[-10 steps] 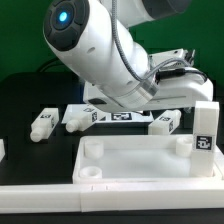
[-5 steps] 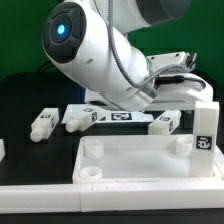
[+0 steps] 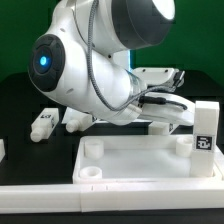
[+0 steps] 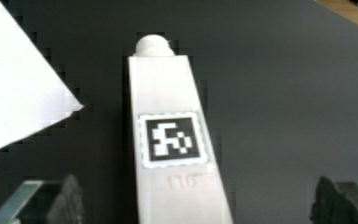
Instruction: Assemble desk
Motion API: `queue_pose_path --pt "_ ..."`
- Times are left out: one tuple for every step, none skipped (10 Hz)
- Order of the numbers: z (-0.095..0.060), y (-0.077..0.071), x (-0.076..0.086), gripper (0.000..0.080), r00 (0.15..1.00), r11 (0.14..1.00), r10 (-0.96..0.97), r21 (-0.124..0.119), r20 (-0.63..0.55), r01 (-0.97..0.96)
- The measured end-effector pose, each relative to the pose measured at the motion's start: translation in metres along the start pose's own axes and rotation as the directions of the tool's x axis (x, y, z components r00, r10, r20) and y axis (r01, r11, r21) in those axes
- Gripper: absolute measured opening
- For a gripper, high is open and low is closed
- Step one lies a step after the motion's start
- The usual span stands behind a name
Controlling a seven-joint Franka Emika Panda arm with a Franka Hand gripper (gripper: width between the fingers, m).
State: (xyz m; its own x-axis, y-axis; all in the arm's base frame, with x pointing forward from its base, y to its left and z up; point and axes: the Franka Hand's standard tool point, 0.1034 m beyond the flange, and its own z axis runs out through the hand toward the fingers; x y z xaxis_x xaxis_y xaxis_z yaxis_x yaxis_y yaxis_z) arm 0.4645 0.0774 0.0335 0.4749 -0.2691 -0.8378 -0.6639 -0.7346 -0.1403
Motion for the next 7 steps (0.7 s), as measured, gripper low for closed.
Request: queue_pose_path --pt "0.001 0.0 0.0 0.0649 1.0 1.0 0.0 -0.001 0.001 0.0" --pt "0.001 0.0 0.0 0.0649 1.0 1.0 0.0 -0.001 0.002 0.0" --pt "0.004 0.001 0.001 0.0649 1.0 1.0 0.007 0.004 0.005 -0.007" --pt "0.013 0.005 0.004 0.0649 0.999 0.999 0.033 0.021 0.023 -0.033" --pt "0.02 0.009 0.008 0.0649 0.998 0.999 0.047 0.025 0.041 -0.048" --pt "0.022 0.011 0.01 0.0649 0.997 0.998 0.054 0.033 0.052 -0.056" --pt "0.022 0.011 0.01 0.0649 0.997 0.998 0.053 0.033 0.051 -0.054"
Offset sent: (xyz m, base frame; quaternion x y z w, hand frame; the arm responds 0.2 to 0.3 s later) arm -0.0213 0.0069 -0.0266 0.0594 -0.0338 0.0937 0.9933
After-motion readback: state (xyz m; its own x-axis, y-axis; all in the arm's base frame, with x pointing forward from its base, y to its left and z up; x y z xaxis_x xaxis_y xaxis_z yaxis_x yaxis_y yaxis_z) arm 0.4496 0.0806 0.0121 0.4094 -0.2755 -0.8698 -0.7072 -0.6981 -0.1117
